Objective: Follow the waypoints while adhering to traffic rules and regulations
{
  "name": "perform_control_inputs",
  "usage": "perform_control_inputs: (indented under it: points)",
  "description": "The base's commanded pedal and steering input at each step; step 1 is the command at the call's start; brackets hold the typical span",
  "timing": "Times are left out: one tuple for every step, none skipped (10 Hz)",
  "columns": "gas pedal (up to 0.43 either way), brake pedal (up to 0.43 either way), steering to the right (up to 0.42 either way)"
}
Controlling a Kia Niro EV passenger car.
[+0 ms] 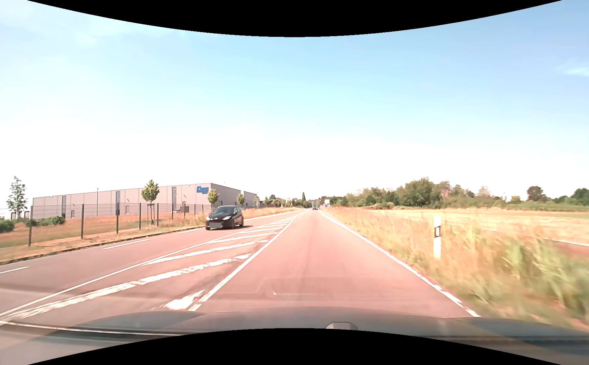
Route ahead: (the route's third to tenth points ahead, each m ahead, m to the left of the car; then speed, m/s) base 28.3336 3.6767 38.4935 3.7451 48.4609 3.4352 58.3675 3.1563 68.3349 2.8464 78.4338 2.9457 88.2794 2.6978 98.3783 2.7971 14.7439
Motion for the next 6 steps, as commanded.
perform_control_inputs:
  points:
    - [0.059, 0.000, -0.009]
    - [0.059, 0.000, -0.009]
    - [0.059, 0.000, -0.009]
    - [0.059, 0.000, -0.008]
    - [0.059, 0.000, -0.007]
    - [0.059, 0.000, -0.006]
